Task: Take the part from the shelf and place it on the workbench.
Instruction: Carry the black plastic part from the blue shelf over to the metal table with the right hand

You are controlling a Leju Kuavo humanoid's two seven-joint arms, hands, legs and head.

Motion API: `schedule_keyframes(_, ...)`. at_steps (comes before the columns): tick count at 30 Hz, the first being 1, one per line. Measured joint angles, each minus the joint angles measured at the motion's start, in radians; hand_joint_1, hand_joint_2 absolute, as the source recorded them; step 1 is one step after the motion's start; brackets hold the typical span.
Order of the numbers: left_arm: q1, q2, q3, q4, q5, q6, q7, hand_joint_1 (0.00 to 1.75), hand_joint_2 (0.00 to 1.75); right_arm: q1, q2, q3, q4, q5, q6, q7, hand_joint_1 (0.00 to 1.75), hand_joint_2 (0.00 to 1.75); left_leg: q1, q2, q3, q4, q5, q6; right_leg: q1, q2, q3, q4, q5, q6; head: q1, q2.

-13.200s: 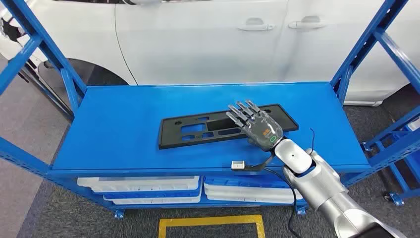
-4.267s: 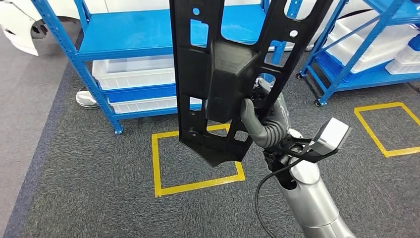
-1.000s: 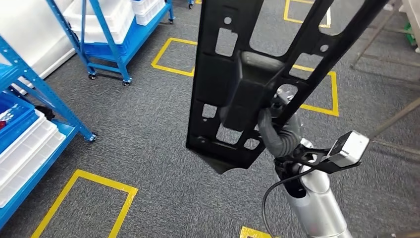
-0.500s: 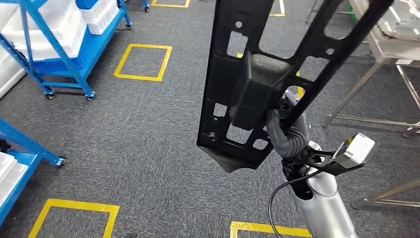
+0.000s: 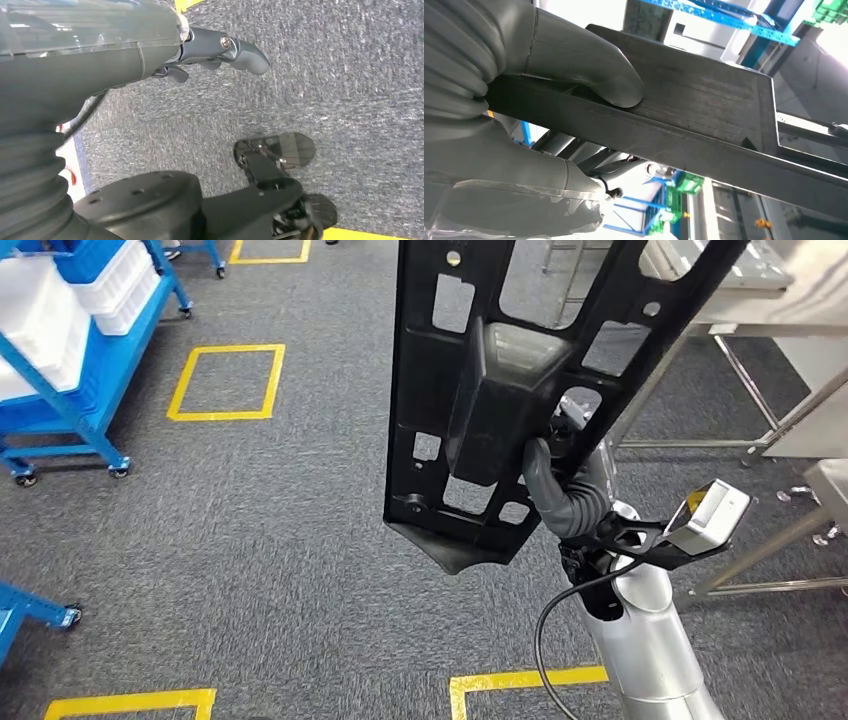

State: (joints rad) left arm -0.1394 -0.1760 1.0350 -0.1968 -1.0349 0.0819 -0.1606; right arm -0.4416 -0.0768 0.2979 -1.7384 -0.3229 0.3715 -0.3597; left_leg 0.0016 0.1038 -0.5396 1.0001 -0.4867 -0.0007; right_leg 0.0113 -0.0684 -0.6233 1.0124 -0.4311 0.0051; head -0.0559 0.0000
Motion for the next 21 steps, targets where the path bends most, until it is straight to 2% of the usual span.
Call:
schedule_keyframes(1, -0.002, 0.0, 0.002, 0.0, 0.0, 0.0, 0.0, 0.0, 1.75, -0.003, 0.001, 0.0, 0.002, -0.001, 0.002, -0.001, 1.75, 1.75, 0.0, 0.008, 0.002, 0.0, -0.004, -0.005, -0.002, 0.013, 0.0, -0.002, 0.001, -0.005, 0.0, 0.0)
schedule_keyframes(2, -0.005, 0.0, 0.003, 0.0, 0.0, 0.001, 0.0, 0.0, 1.75, -0.006, 0.001, 0.0, 0.004, -0.002, 0.004, -0.001, 1.75, 1.75, 0.002, 0.001, 0.003, 0.006, -0.012, -0.01, -0.005, 0.026, 0.003, -0.006, 0.002, -0.01, 0.0, 0.0)
schedule_keyframes(3, -0.006, 0.0, 0.004, 0.0, 0.0, 0.001, 0.0, 0.0, 1.75, -0.01, 0.002, 0.0, 0.006, -0.002, 0.005, -0.002, 1.75, 1.75, 0.004, -0.017, -0.004, 0.028, -0.028, -0.014, -0.008, 0.037, 0.005, -0.01, 0.004, -0.017, 0.0, 0.0)
schedule_keyframes(5, -0.005, 0.0, 0.005, 0.0, 0.0, 0.001, -0.001, 0.0, 1.75, -0.016, 0.006, 0.0, 0.01, -0.004, 0.008, -0.003, 1.75, 1.75, 0.008, -0.071, -0.052, 0.138, -0.085, -0.018, -0.012, 0.06, 0.01, -0.013, 0.005, -0.025, 0.0, 0.0)
schedule_keyframes(7, -0.001, 0.0, 0.006, 0.0, 0.0, 0.001, -0.001, 0.0, 1.75, -0.018, 0.011, 0.0, 0.016, -0.005, 0.011, -0.004, 1.75, 1.75, 0.008, -0.093, -0.124, 0.273, -0.133, -0.02, -0.012, 0.088, 0.011, -0.012, 0.004, -0.029, 0.0, 0.0)
schedule_keyframes(8, 0.001, 0.0, 0.006, 0.0, 0.0, 0.001, 0.0, 0.0, 1.75, -0.018, 0.012, 0.0, 0.018, -0.005, 0.011, -0.004, 1.75, 1.75, 0.009, -0.095, -0.146, 0.302, -0.131, -0.021, -0.012, 0.104, 0.012, -0.011, 0.003, -0.029, 0.0, 0.0)
schedule_keyframes(9, 0.001, 0.0, 0.006, 0.0, 0.0, 0.001, 0.0, 0.0, 1.75, -0.018, 0.012, 0.0, 0.021, -0.005, 0.011, -0.004, 1.75, 1.75, 0.009, -0.097, -0.148, 0.29, -0.107, -0.021, -0.012, 0.119, 0.013, -0.009, 0.002, -0.028, 0.0, 0.0)
schedule_keyframes(10, 0.001, 0.0, 0.006, 0.0, 0.0, 0.001, 0.0, 0.0, 1.75, -0.018, 0.012, 0.0, 0.023, -0.005, 0.012, -0.004, 1.75, 1.75, 0.01, -0.101, -0.132, 0.241, -0.068, -0.02, -0.013, 0.135, 0.014, -0.006, 0.0, -0.025, 0.0, 0.0)
schedule_keyframes(11, 0.001, 0.0, 0.006, 0.0, 0.0, 0.002, 0.0, 0.0, 1.75, -0.018, 0.012, 0.0, 0.025, -0.005, 0.012, -0.004, 1.75, 1.75, 0.012, -0.117, -0.107, 0.171, -0.024, -0.019, -0.015, 0.149, 0.015, -0.003, -0.003, -0.022, 0.0, 0.0)
schedule_keyframes(12, 0.001, 0.0, 0.006, 0.0, 0.0, 0.002, -0.001, 0.0, 1.75, -0.02, 0.013, 0.0, 0.027, -0.005, 0.012, -0.004, 1.75, 1.75, 0.016, -0.141, -0.081, 0.105, 0.005, -0.018, -0.015, 0.163, 0.012, 0.004, -0.006, -0.017, 0.0, 0.0)
schedule_keyframes(13, 0.0, 0.0, 0.006, 0.0, 0.0, 0.002, 0.0, 0.0, 1.75, -0.022, 0.014, 0.0, 0.029, -0.006, 0.012, -0.005, 1.75, 1.75, 0.018, -0.162, -0.063, 0.061, 0.021, -0.016, -0.016, 0.174, 0.008, 0.01, -0.008, -0.012, 0.0, 0.0)
schedule_keyframes(14, 0.0, 0.001, 0.006, 0.0, 0.0, 0.003, 0.0, 0.0, 1.75, -0.023, 0.014, 0.0, 0.031, -0.006, 0.012, -0.005, 1.75, 1.75, 0.019, -0.177, -0.054, 0.038, 0.024, -0.013, -0.017, 0.185, 0.003, 0.014, -0.008, -0.006, 0.0, 0.0)
schedule_keyframes(15, -0.001, 0.001, 0.006, 0.0, 0.0, 0.003, 0.002, 0.0, 1.75, -0.025, 0.015, 0.0, 0.033, -0.007, 0.012, -0.006, 1.75, 1.75, 0.018, -0.179, -0.051, 0.033, 0.02, -0.008, -0.019, 0.196, -0.002, 0.015, -0.006, 0.001, 0.0, 0.0)
schedule_keyframes(16, -0.002, 0.001, 0.006, 0.0, -0.001, 0.003, 0.005, 0.0, 1.75, -0.025, 0.015, 0.0, 0.035, -0.009, 0.013, -0.008, 1.75, 1.75, 0.017, -0.169, -0.051, 0.032, 0.022, -0.001, -0.022, 0.204, -0.006, 0.013, -0.005, 0.007, 0.0, 0.0)
schedule_keyframes(17, -0.004, 0.001, 0.006, 0.0, -0.001, 0.003, 0.008, 0.0, 1.75, -0.025, 0.015, 0.0, 0.036, -0.011, 0.014, -0.01, 1.75, 1.75, 0.016, -0.158, -0.049, 0.027, 0.025, 0.005, -0.022, 0.193, -0.008, 0.015, -0.006, 0.013, 0.0, 0.0)
schedule_keyframes(18, -0.005, 0.0, 0.006, 0.0, -0.001, 0.002, 0.01, 0.0, 1.75, -0.027, 0.014, -0.001, 0.038, -0.013, 0.016, -0.013, 1.75, 1.75, 0.015, -0.146, -0.047, 0.023, 0.027, 0.013, -0.02, 0.168, -0.015, 0.029, -0.016, 0.019, 0.0, 0.0)
schedule_keyframes(20, -0.003, 0.0, 0.006, 0.0, -0.001, 0.003, 0.015, 0.0, 1.75, -0.03, 0.014, -0.001, 0.042, -0.015, 0.017, -0.016, 1.75, 1.75, 0.014, -0.121, -0.044, 0.017, 0.029, 0.023, -0.018, 0.101, -0.055, 0.115, -0.063, 0.026, 0.0, 0.0)
schedule_keyframes(21, 0.001, 0.0, 0.006, 0.0, -0.001, 0.003, 0.017, 0.0, 1.75, -0.032, 0.013, -0.001, 0.046, -0.016, 0.018, -0.017, 1.75, 1.75, 0.013, -0.107, -0.044, 0.017, 0.028, 0.026, -0.019, 0.084, -0.087, 0.179, -0.093, 0.03, 0.0, 0.0)
